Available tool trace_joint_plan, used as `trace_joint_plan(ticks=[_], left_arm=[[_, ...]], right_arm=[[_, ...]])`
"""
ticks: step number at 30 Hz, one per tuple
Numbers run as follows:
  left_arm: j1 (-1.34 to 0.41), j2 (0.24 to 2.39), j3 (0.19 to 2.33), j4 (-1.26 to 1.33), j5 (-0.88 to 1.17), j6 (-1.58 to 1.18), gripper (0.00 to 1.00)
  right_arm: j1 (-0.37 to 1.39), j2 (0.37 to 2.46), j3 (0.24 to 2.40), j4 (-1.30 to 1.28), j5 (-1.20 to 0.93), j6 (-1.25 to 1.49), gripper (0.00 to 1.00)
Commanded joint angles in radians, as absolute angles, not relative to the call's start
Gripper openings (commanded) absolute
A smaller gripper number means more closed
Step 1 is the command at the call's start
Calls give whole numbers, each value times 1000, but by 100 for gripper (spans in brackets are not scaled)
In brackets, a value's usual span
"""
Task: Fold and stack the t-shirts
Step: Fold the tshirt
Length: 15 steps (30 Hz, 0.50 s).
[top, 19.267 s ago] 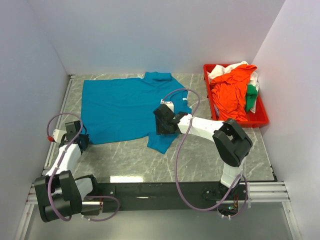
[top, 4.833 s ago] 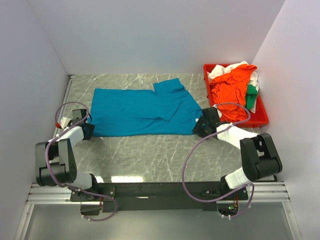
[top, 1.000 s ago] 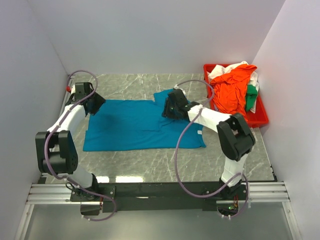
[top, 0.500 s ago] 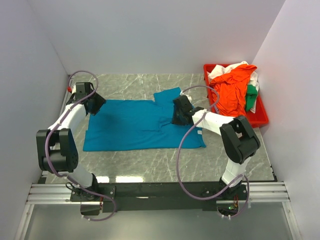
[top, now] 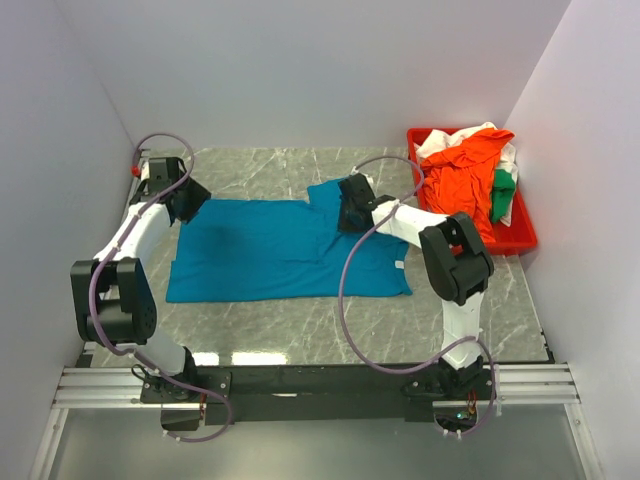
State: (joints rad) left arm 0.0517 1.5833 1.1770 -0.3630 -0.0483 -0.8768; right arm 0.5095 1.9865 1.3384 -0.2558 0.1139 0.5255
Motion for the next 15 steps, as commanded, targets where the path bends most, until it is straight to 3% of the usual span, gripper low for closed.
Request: trace_joint_plan(ticks=[1, 8, 15], left_arm=[[48, 1582, 1223, -365, -58, -861, 59], [51, 1635, 1264, -376, -78, -861, 60], [52, 1718, 1335, -402, -109, -861, 60]], right_arm=[[506, 2011, 1414, -271, 98, 505, 24], [506, 2056, 1494, -319, 100, 489, 27], [515, 1948, 1462, -305, 112, 471, 29]])
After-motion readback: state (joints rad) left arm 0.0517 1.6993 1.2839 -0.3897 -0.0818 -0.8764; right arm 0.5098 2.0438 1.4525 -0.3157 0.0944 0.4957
